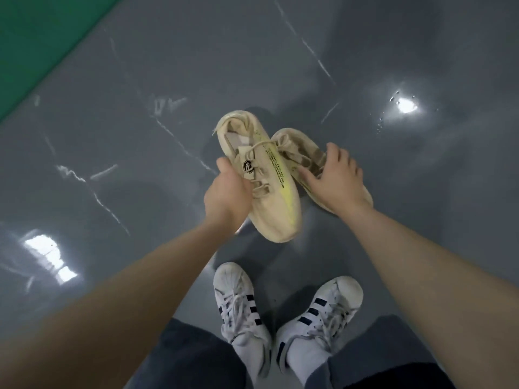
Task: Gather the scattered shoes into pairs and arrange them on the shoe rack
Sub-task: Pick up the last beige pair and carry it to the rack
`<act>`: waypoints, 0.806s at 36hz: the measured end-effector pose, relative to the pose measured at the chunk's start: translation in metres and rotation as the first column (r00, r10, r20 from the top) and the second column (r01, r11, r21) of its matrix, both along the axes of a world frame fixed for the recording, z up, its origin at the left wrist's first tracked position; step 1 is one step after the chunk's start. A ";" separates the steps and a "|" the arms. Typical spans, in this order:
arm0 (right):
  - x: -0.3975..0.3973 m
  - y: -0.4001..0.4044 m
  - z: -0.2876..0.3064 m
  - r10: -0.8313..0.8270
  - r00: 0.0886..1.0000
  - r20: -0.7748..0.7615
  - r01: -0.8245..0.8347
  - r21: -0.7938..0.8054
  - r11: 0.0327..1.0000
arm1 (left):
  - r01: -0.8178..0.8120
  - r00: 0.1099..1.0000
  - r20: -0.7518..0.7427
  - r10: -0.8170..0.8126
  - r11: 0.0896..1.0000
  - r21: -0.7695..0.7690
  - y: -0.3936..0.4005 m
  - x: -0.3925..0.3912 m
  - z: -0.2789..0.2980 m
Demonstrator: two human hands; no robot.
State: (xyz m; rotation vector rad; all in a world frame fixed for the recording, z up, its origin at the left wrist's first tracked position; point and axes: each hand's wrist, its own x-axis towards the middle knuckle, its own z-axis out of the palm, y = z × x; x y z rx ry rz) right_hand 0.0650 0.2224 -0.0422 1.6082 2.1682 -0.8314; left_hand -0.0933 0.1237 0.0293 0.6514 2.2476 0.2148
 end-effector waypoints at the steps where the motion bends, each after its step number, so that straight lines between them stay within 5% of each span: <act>1: 0.001 -0.001 -0.012 0.032 0.999 0.035 -0.033 0.005 0.999 | 0.018 1.000 -0.009 -0.018 1.000 -0.016 0.000 0.000 -0.011; 11: -0.008 -0.001 -0.032 0.167 0.964 0.207 -0.186 0.074 0.980 | 0.132 0.989 -0.049 -0.139 0.983 -0.129 -0.001 -0.002 -0.032; 19: -0.005 -0.015 -0.018 0.131 0.982 0.136 -0.135 0.021 0.991 | 0.167 0.979 -0.092 -0.183 0.973 -0.157 0.003 -0.003 -0.016; 29: -0.003 -0.007 0.080 0.025 0.998 0.066 -0.033 0.118 0.992 | 0.353 0.910 -0.167 -0.379 0.921 -0.166 0.011 0.004 0.063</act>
